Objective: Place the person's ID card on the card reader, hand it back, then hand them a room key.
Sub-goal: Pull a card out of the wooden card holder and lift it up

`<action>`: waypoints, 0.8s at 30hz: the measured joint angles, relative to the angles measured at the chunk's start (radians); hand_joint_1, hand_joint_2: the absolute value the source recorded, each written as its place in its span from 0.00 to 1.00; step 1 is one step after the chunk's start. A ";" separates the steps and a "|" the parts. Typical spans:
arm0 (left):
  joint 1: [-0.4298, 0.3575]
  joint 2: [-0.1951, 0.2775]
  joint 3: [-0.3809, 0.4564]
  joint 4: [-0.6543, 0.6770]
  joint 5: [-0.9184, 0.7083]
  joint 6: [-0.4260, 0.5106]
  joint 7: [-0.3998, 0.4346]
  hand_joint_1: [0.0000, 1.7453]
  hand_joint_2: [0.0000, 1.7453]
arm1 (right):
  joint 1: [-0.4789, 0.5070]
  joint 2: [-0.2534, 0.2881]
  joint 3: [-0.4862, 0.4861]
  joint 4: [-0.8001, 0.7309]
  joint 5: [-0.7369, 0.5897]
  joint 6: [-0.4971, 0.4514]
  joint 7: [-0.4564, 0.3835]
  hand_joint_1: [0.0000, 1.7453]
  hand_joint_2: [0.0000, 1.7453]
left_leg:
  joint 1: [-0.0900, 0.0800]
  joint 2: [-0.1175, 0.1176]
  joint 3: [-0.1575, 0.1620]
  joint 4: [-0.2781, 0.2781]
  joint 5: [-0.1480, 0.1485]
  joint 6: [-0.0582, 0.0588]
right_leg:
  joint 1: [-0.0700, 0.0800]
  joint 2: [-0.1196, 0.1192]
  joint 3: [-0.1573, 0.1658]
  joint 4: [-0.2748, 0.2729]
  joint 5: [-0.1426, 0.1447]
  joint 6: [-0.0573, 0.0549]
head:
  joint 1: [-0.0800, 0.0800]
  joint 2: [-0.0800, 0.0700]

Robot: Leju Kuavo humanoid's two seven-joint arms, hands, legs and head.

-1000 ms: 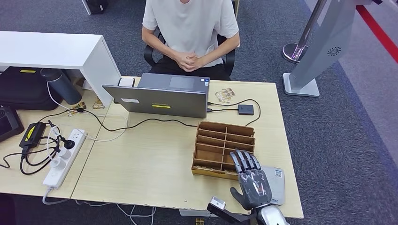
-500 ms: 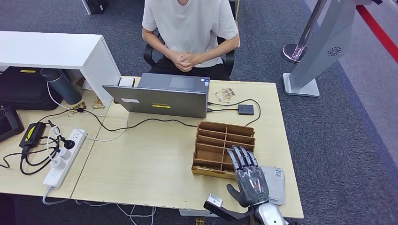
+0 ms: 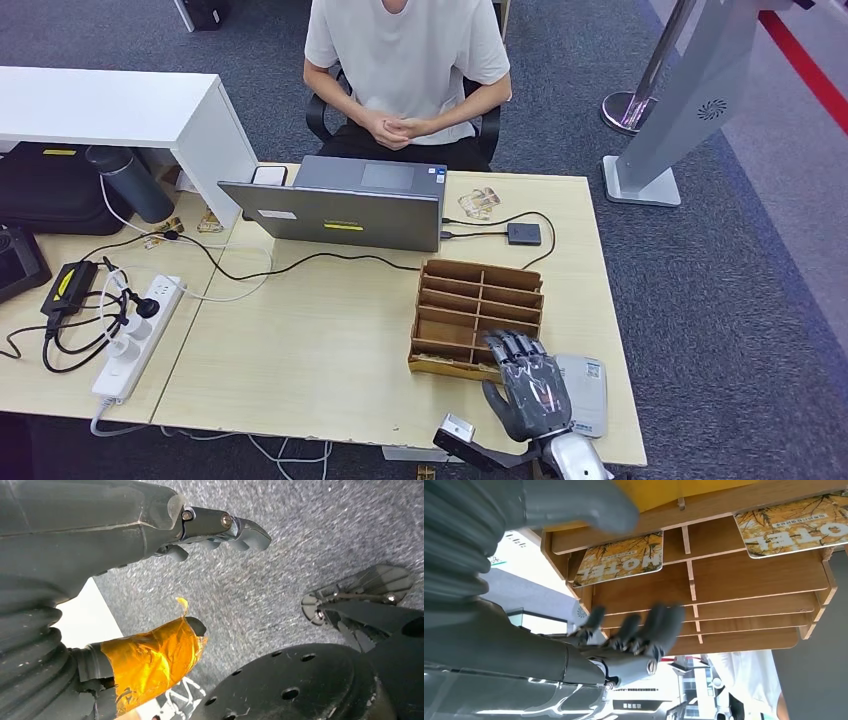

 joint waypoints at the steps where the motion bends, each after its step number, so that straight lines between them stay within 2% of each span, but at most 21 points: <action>1: 0.000 0.000 0.000 0.000 -0.004 0.008 -0.003 0.00 1.00 | 0.000 0.000 0.000 -0.001 -0.001 0.001 0.000 1.00 1.00 | 0.000 0.000 0.000 0.000 0.000 0.000 | 0.000 0.000 0.000 0.000 0.000 0.000 | 0.000 0.000; 6: -0.002 0.000 -0.005 0.000 -0.017 0.032 -0.009 0.00 1.00 | 0.003 0.000 0.000 -0.012 -0.004 0.002 0.001 1.00 1.00 | 0.000 0.000 0.000 0.000 0.000 0.000 | 0.000 0.000 0.000 0.000 0.000 0.000 | 0.000 0.000; 24: -0.003 0.000 -0.008 0.000 -0.014 0.030 -0.009 0.00 1.00 | 0.021 -0.007 -0.012 -0.047 -0.030 0.012 0.001 1.00 1.00 | 0.000 0.000 0.000 0.000 0.000 0.000 | 0.000 0.001 0.000 0.000 0.000 0.000 | 0.000 0.000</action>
